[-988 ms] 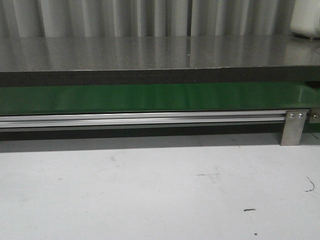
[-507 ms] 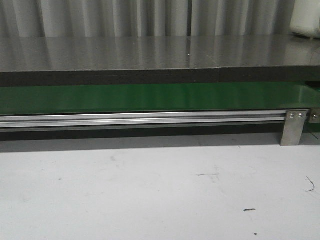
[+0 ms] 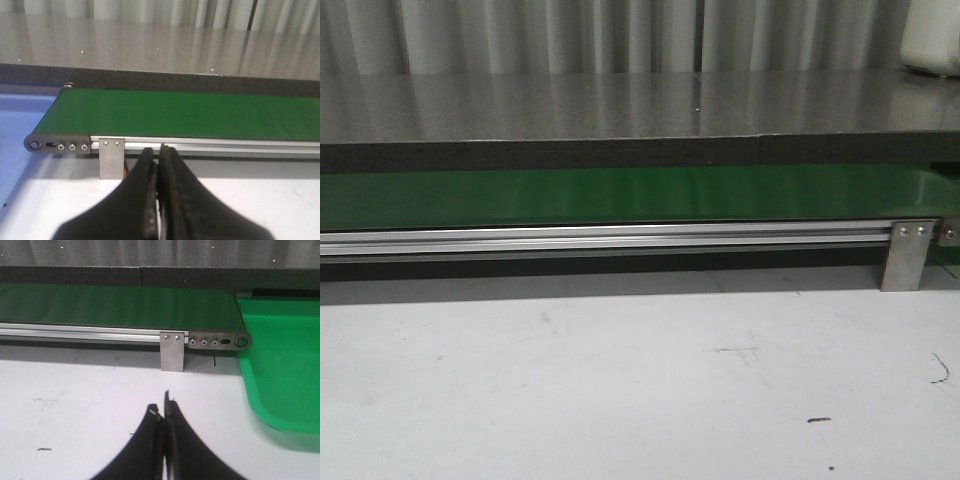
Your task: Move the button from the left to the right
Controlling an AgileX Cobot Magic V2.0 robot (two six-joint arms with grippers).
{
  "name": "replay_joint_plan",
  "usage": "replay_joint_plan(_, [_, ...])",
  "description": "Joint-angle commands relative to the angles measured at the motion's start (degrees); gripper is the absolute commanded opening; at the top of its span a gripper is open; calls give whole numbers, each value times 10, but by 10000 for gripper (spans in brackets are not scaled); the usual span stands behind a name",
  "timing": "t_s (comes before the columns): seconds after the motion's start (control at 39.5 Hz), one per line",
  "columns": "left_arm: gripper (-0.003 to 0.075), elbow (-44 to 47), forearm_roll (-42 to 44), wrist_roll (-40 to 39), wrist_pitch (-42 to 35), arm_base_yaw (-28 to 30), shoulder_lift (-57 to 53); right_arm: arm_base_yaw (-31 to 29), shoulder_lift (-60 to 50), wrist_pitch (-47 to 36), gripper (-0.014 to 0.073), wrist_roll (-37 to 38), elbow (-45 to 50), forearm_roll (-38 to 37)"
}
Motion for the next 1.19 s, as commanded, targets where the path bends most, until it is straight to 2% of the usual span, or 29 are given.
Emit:
replay_joint_plan(0.0, [-21,13,-14,-4,-121,0,-11,-1,-10,-88,-68,-3,-5,-5])
replay_joint_plan(0.1, [-21,-10,-21,-4,-179,0,-11,-1,-10,-133,-67,-3,-16,-5])
replay_joint_plan(0.28, [-21,-97,-10,-4,-177,0,3,-1,-6,-102,-67,-2,-108,-4])
replay_joint_plan(0.43, [-21,-189,28,-4,-75,0,70,-1,49,-9,-67,-1,-227,3])
replay_joint_plan(0.53, [-21,-251,48,-3,1,0,168,-1,131,25,-67,-1,-291,3])
replay_joint_plan(0.68, [-21,-296,70,-3,10,0,290,-1,247,33,-67,-1,-339,3])
replay_joint_plan(0.86, [-11,-297,70,-3,-6,0,321,-1,289,30,-66,-1,-341,3])
replay_joint_plan(0.94, [54,-297,70,-3,-8,0,321,-1,290,33,-42,-1,-341,3])
replay_joint_plan(0.99, [146,-297,70,-3,-8,0,321,-1,290,32,8,-1,-341,3])
replay_joint_plan(1.04, [249,-297,70,-3,-8,0,321,-1,290,31,87,-1,-341,2])
replay_joint_plan(1.09, [386,-297,70,-3,-8,0,321,-1,290,28,192,-1,-341,3])
replay_joint_plan(1.17, [541,-297,70,-3,-11,0,321,-1,290,26,396,-1,-341,3])
